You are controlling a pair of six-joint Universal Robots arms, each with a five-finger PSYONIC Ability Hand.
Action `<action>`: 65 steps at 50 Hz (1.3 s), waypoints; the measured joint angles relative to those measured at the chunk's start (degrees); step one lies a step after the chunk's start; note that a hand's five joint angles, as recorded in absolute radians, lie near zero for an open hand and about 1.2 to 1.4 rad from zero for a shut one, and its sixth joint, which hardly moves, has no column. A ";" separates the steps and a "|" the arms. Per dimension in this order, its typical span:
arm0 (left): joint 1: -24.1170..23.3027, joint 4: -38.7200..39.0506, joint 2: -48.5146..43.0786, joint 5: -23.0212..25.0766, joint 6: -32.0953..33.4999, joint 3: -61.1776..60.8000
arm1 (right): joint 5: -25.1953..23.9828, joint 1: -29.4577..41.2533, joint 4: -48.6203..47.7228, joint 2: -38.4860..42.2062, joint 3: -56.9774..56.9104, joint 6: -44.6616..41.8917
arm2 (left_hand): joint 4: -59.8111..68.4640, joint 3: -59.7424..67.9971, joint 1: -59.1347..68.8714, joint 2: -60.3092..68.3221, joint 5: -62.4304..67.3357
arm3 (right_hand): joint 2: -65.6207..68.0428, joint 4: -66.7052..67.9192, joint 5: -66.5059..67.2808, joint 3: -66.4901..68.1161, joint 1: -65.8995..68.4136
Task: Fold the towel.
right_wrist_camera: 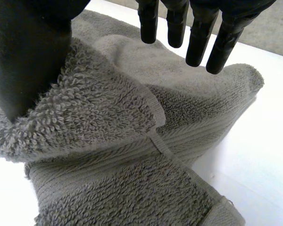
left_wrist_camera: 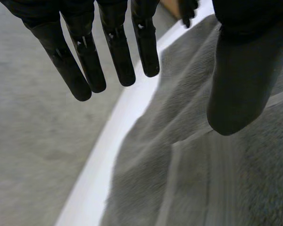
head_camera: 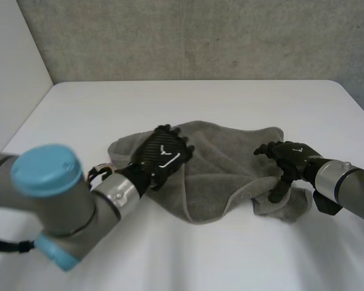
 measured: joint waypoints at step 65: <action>0.19 -36.00 -20.95 -6.28 12.38 33.54 | 0.11 0.50 -3.22 0.34 2.70 -1.47 | 45.65 46.90 42.08 45.16 45.97 | 0.00 0.00 0.02 0.00 -0.03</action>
